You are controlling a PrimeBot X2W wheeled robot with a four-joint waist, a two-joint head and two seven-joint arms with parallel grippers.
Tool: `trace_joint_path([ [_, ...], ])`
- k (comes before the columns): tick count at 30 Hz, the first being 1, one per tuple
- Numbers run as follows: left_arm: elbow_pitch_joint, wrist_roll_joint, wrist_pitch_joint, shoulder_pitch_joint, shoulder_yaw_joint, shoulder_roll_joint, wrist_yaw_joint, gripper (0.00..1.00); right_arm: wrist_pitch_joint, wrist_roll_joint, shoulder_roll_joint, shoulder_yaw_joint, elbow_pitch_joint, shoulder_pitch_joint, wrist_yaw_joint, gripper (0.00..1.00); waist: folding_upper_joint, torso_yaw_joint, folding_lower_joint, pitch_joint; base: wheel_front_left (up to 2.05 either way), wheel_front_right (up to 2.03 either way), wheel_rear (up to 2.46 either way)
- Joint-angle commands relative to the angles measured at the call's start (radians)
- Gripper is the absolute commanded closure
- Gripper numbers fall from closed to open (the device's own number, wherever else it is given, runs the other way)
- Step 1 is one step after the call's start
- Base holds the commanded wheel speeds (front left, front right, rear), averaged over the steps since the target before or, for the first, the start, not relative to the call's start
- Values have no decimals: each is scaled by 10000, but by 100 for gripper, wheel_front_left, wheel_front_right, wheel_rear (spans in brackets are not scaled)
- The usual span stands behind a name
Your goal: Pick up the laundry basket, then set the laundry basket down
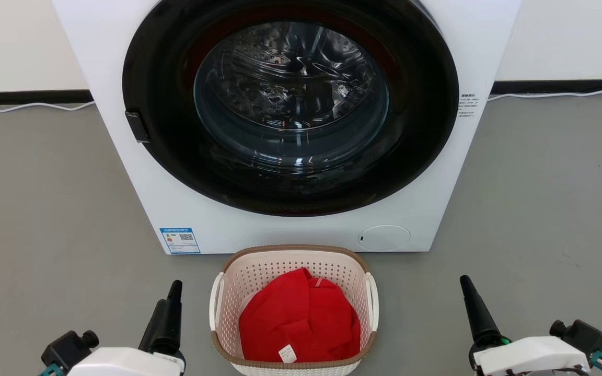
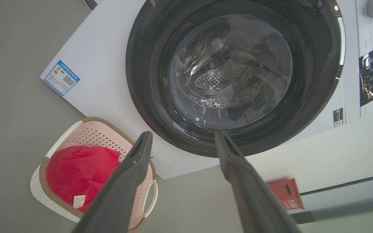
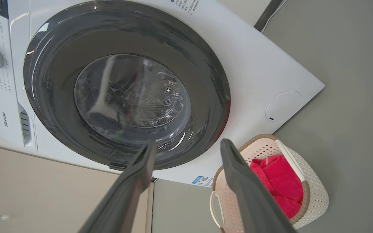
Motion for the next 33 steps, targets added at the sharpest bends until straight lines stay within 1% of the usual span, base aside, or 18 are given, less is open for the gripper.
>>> trace_joint_path([
  [1,-356,423,-123,-232,21,50,88,0,-154,-425,-86,156,-285,-410,36,0,0,-1,-1,-2,0,0,0],
  [16,-564,2741,-592,-131,-459,202,487,0,-619,-2715,-100,704,-343,-444,47,0,0,-6,-1,5,0,0,0],
  [33,-852,4828,-1092,-54,-865,313,869,0,-1116,-4770,-114,1267,-454,-498,58,0,0,0,-1,46,0,0,0],
])
